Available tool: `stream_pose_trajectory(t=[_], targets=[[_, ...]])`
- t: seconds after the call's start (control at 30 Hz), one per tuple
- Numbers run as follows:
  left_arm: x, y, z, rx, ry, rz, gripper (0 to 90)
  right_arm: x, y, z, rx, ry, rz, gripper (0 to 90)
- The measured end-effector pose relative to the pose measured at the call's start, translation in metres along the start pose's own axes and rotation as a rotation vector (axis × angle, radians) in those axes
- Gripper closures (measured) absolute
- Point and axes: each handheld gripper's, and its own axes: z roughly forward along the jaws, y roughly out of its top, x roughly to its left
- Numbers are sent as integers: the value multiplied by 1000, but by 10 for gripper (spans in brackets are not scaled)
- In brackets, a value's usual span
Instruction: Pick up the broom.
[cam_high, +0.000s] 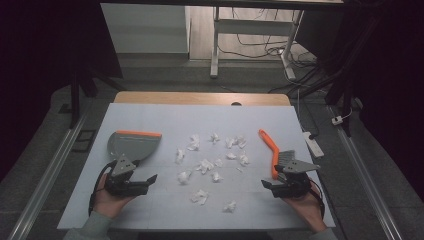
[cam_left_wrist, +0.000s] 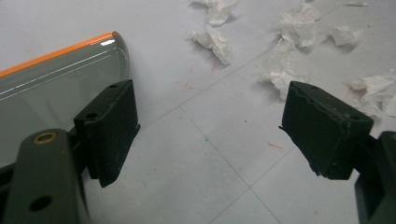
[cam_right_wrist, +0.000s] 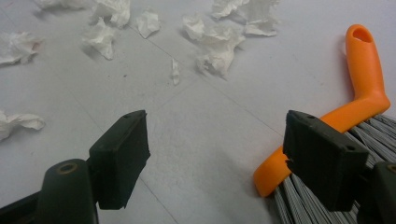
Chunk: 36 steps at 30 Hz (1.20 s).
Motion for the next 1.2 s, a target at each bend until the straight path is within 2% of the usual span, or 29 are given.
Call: stream_pose_trajectory(t=[0.3, 0.6, 1.0, 1.2], targets=[[0, 0, 0, -6, 3, 5, 200, 2, -1, -2, 7, -8, -5, 234], [0, 0, 0, -1, 5, 9, 202, 2, 6, 1, 16, -11, -12, 249], [1, -1, 0, 4, 8, 10, 203, -1, 41, 3, 76, -42, -19, 274], [2, -1, 1, 7, 11, 9, 202, -16, 63, 15, 133, -73, 8, 277]])
